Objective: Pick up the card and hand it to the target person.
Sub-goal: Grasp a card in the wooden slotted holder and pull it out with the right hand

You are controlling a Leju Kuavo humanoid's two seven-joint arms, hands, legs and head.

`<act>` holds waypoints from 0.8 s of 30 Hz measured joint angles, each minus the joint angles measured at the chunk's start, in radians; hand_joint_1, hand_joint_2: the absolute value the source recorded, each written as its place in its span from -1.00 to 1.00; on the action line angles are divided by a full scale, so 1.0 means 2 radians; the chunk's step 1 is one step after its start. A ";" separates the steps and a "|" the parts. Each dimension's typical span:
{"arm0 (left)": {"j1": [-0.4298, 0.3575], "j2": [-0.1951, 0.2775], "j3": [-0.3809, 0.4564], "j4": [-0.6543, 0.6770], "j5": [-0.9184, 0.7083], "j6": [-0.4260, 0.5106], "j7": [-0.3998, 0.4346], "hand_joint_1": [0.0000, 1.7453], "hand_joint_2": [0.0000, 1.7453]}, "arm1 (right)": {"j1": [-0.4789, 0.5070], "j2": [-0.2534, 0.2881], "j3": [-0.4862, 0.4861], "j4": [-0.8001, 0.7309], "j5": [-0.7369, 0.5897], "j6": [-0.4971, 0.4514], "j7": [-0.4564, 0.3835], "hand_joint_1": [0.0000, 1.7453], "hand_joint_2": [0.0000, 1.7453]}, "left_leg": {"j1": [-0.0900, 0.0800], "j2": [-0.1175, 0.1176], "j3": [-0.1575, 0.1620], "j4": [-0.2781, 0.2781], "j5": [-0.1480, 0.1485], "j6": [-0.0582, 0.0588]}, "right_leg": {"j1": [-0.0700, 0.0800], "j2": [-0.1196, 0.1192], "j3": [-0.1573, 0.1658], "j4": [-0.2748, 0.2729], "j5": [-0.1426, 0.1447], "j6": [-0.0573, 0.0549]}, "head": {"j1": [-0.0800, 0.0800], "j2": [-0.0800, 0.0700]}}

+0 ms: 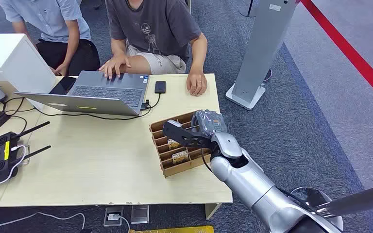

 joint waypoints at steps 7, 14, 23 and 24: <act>0.000 0.000 0.000 0.000 0.000 0.000 0.000 -1.00 1.00 | 0.000 0.000 0.000 0.000 -0.001 0.000 -0.001 0.46 1.00 | 0.000 0.000 0.000 0.000 0.000 0.000 | 0.000 0.000 0.000 0.000 0.000 0.000 | 0.000 0.000; 0.000 0.000 0.000 0.000 -0.002 -0.003 -0.006 -1.00 1.00 | 0.000 0.000 0.000 0.000 -0.001 -0.001 -0.004 0.46 1.00 | 0.000 0.000 0.000 0.000 0.000 0.000 | 0.000 0.000 0.000 0.000 0.000 0.000 | 0.000 0.000; 0.000 0.000 0.000 0.000 0.003 0.000 -0.007 -1.00 1.00 | 0.000 -0.001 0.000 -0.004 0.001 -0.012 -0.010 0.46 1.00 | 0.000 0.000 0.000 0.000 0.000 0.000 | 0.000 0.000 0.000 0.000 0.000 0.000 | 0.000 0.000; 0.000 0.000 0.000 0.000 0.004 0.000 -0.007 -1.00 1.00 | 0.000 -0.001 0.000 -0.006 0.001 -0.012 -0.010 0.46 1.00 | 0.000 0.000 0.000 0.000 0.000 0.000 | 0.000 0.000 0.000 0.000 0.000 0.000 | 0.000 0.000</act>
